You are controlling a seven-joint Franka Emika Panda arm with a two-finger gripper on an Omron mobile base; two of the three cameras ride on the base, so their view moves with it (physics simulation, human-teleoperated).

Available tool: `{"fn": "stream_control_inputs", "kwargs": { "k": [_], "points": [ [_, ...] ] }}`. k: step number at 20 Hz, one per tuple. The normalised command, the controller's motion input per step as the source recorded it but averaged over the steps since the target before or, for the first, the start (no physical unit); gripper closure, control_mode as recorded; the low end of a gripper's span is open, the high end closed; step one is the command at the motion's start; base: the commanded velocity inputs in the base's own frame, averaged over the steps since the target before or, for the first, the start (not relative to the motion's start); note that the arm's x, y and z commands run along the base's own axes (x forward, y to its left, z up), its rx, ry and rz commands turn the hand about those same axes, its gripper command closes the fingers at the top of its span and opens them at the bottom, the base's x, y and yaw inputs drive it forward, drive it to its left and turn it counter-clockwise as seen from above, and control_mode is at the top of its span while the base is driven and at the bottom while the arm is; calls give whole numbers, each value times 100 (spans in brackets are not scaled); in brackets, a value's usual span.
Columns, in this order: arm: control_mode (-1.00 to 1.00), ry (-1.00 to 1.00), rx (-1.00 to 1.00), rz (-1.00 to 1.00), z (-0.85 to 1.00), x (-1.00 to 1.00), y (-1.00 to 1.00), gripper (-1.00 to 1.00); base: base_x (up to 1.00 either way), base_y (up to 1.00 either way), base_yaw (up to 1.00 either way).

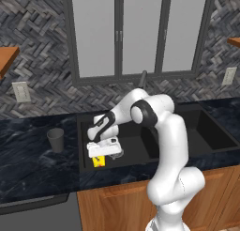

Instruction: Move any existing items from the left basin to the right basin for drying. Then move the glass cup from the counter to the left basin of the sink for washing.

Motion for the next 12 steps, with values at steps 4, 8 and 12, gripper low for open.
{"fn": "stream_control_inputs", "kwargs": {
  "k": [4,8,12],
  "points": [
    [-100,0,0,0,-11,0,0,-100,0,0,0],
    [-100,0,0,0,-12,0,0,-100,0,0,0],
    [-100,0,0,0,-14,-1,0,-100,0,0,0]
  ]
}}
